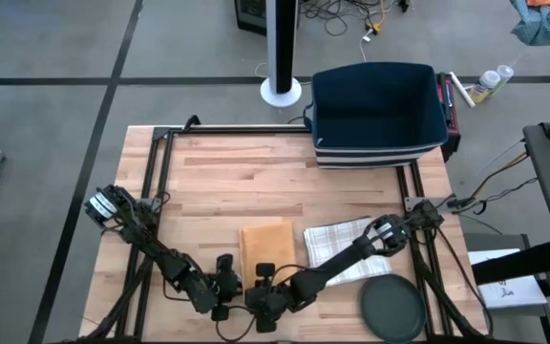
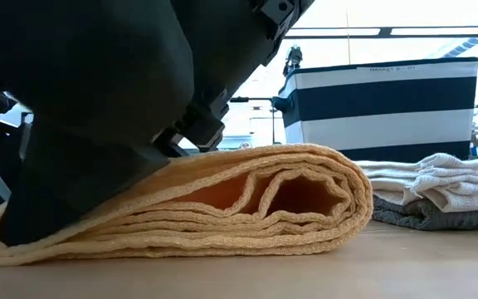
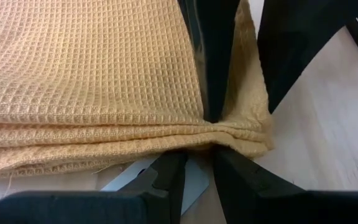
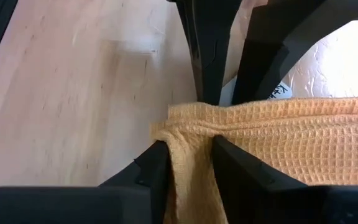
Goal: Fold kitchen towel into neat rectangle
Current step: Fold the orange towel
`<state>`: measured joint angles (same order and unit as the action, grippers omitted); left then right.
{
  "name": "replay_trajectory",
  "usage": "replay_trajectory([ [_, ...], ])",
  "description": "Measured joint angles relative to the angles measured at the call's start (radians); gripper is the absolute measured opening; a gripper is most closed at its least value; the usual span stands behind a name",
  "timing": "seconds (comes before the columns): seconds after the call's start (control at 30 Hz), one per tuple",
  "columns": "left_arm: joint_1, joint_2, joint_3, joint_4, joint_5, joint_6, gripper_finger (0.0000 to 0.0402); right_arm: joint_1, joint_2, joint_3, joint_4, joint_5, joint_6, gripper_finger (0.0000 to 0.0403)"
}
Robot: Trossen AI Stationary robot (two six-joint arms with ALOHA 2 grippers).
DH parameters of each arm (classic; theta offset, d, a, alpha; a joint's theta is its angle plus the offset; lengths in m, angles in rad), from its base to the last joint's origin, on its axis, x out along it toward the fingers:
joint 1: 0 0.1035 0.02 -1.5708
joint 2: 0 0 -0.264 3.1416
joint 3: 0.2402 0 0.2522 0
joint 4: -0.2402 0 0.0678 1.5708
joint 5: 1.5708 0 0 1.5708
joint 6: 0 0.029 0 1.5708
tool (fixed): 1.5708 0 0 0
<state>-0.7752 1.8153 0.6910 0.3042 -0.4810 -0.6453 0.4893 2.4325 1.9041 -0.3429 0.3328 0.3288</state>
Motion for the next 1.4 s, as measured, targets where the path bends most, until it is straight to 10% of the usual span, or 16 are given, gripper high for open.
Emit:
replay_trajectory([
  [0.27,0.001,0.000,0.000,-0.001,0.003,0.004,0.0075,-0.005,-0.002,0.000,-0.003,0.006,-0.002,0.0008],
  [1.4,0.000,-0.002,0.002,-0.026,0.019,-0.013,0.0075,0.006,-0.022,0.122,-0.119,0.045,-0.064,0.0002],
])
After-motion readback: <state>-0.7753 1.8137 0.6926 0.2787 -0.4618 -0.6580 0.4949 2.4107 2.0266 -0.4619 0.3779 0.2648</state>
